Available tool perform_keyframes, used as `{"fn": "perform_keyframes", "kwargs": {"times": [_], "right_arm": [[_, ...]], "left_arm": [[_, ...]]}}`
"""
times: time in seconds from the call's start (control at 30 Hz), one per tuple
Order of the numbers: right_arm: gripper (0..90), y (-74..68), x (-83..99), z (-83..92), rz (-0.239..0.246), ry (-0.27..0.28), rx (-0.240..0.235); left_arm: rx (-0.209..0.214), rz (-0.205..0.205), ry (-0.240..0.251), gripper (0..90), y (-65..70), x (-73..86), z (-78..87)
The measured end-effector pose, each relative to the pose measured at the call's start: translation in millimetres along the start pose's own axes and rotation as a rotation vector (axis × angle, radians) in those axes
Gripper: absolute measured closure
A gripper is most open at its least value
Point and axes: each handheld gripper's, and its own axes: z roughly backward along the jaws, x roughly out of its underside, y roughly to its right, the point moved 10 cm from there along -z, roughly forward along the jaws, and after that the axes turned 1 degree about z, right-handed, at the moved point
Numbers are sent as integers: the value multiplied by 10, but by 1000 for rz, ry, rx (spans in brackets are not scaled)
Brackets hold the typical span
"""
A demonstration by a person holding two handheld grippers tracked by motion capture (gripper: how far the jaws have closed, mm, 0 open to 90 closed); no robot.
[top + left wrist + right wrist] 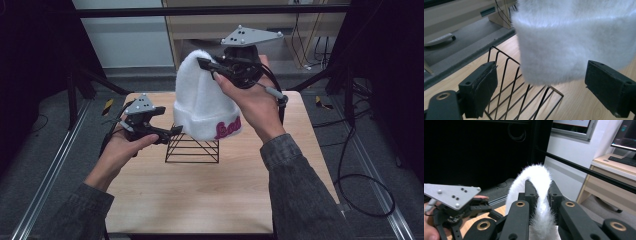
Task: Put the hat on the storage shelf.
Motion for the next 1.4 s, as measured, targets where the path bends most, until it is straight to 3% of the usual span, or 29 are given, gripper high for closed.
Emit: {"fn": "perform_keyframes", "kwargs": {"times": [0.1,0.23,0.27,0.3,0.33,0.43,0.53,0.63,0.67,0.77,0.9,1.4], "right_arm": [[825,-61,-13,-45,8,1,-17],[825,-155,-14,-105,22,-2,-38],[825,-191,-5,-131,30,-11,-44],[825,-191,-5,-131,30,-11,-44],[826,-203,-3,-143,32,-12,-47],[825,-197,4,-170,45,-20,-41],[825,-148,18,-180,43,-22,-30],[825,-51,40,-172,47,-28,2],[824,32,65,-166,50,-35,33],[824,112,98,-166,41,-43,51],[824,271,174,-183,13,-58,82],[823,398,324,-275,-15,-82,103]], "left_arm": [[15,-7,-1,90,7,-9,-26],[43,22,7,102,6,-27,-74],[74,24,-5,188,21,-17,-84],[74,24,-5,254,21,-17,-84],[83,24,-3,254,21,-20,-84],[69,18,-15,552,-19,-10,-68],[41,4,-13,679,-42,-29,-45],[-1,-3,-10,704,-62,-54,-21],[-13,-2,-6,709,-67,-67,-12],[-50,3,-1,710,-101,-98,15],[-49,31,12,712,-128,-135,28],[-108,49,14,715,-308,-118,-32]]}}
